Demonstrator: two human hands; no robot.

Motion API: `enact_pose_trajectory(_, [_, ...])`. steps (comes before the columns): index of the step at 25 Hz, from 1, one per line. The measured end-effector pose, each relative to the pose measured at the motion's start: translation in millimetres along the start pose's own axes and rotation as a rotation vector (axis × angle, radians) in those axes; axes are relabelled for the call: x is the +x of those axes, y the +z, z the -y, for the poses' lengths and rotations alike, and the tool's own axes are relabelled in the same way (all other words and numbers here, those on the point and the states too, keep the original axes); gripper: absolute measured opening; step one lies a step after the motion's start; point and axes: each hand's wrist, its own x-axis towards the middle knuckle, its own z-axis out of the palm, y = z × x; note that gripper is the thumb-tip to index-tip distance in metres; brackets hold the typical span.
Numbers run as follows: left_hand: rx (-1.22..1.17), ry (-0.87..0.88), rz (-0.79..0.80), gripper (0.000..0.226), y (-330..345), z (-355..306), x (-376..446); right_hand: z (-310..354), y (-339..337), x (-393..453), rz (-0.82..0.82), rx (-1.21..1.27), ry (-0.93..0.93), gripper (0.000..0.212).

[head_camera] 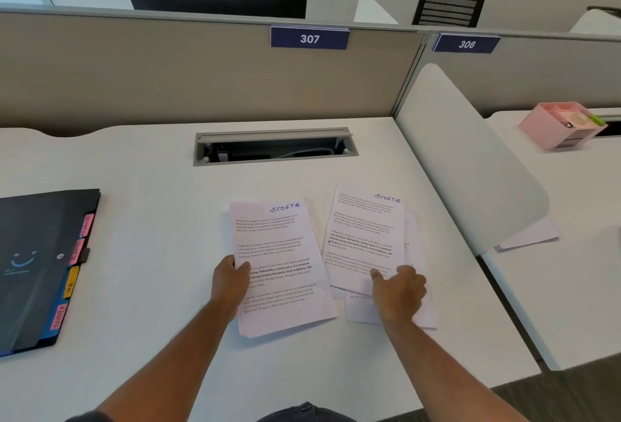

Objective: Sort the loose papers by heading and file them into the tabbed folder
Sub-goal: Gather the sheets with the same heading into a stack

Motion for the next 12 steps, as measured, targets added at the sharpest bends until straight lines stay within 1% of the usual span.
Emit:
enact_pose_trajectory(2, [0.006,0.000,-0.003,0.016,0,0,-1,-5,-5,7,0.056,-0.095,0.093,0.083])
enact_pose_trajectory(4, [0.009,-0.002,-0.001,0.016,0,0,-1,-6,-6,8,0.086,-0.161,0.103,0.093])
enact_pose_trajectory(6, [0.003,-0.004,0.000,0.017,0,1,0,-6,-6,9,0.092,-0.198,0.082,0.095])
enact_pose_trajectory(9, [0.010,-0.002,0.007,0.019,-1,0,0,-4,-5,13,0.107,-0.199,0.102,0.094])
enact_pose_trajectory(11, [0.010,0.001,0.009,0.019,0,-1,-1,-5,-4,15,0.112,-0.186,0.121,0.087])
enact_pose_trajectory(12, [0.009,0.001,0.010,0.019,0,-1,-2,-5,-4,16,0.110,-0.173,0.124,0.080])
